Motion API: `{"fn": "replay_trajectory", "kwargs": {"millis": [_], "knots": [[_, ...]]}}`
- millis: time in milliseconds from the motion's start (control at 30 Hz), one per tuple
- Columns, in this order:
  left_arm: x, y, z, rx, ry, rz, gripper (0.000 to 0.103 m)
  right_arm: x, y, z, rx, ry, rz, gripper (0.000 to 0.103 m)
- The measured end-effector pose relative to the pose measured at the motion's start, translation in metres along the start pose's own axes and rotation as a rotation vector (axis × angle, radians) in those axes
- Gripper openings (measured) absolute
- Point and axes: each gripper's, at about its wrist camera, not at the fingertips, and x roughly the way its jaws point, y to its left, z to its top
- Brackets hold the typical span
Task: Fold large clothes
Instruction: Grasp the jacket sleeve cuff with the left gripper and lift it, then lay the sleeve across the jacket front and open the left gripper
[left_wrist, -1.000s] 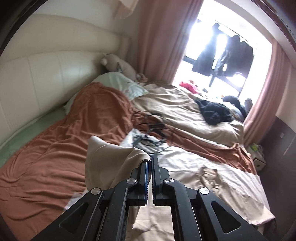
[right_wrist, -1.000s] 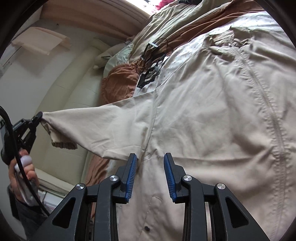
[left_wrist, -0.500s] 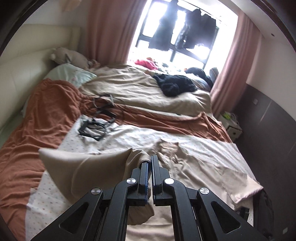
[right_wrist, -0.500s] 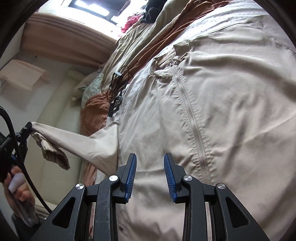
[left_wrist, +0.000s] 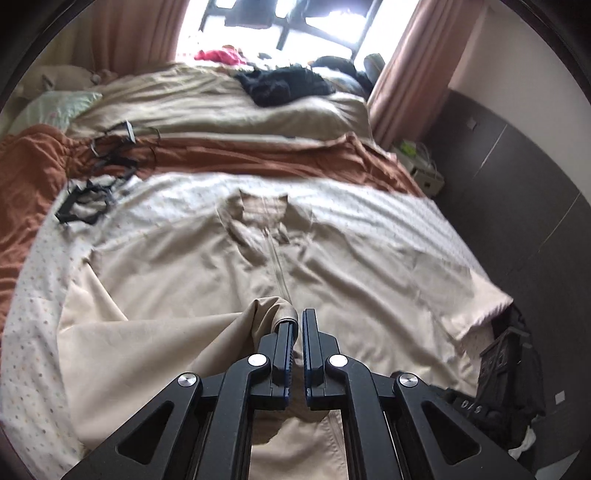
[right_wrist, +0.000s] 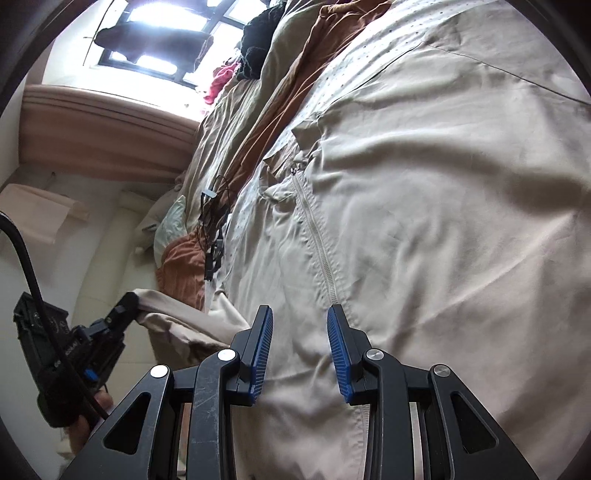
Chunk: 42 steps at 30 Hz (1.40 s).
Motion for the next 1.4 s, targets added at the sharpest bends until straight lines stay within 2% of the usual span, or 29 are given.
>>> {"fn": "replay_trajectory", "kwargs": {"millis": [100,167,233,333,467,533,667,867,1067,1167,1300,1400], "knots": [[0.02,0.009,-0.012,-0.058,0.096,-0.084,0.026,0.003,0.002,-0.001,-0.012,0.018,-0.006,0.032],[0.023,0.014,-0.021,-0.092,0.125,-0.124,0.057,0.006,0.005,-0.003,-0.024,0.03,-0.011,0.032],[0.017,0.016,-0.027,-0.1,0.115,-0.144,0.068,0.01,0.008,-0.005,-0.042,0.04,-0.018,0.033],[-0.001,0.023,-0.033,-0.1,0.098,-0.153,0.074,0.013,0.014,-0.008,-0.07,0.044,-0.032,0.04],[-0.019,0.03,-0.038,-0.116,0.093,-0.179,0.082,0.013,0.022,-0.011,-0.114,0.039,-0.043,0.044],[-0.027,0.031,-0.042,-0.11,0.095,-0.195,0.084,0.013,0.025,-0.012,-0.125,0.034,-0.048,0.052],[-0.032,0.029,-0.05,-0.096,0.108,-0.23,0.098,0.012,0.025,-0.012,-0.125,0.027,-0.059,0.054],[-0.015,0.028,-0.054,-0.108,0.135,-0.236,0.099,0.006,0.012,-0.005,-0.07,0.015,-0.052,0.054],[0.02,0.028,-0.067,-0.207,0.15,-0.29,0.099,-0.02,-0.005,0.01,0.004,-0.051,-0.036,0.054],[0.036,0.03,-0.081,-0.252,0.173,-0.282,0.099,-0.027,-0.006,0.013,0.002,-0.067,-0.035,0.054],[0.028,0.038,-0.095,-0.28,0.137,-0.273,0.099,-0.024,-0.003,0.013,-0.008,-0.056,-0.032,0.054],[0.005,0.052,-0.101,-0.281,0.087,-0.209,0.098,-0.015,0.005,0.008,-0.041,-0.028,-0.03,0.054]]}}
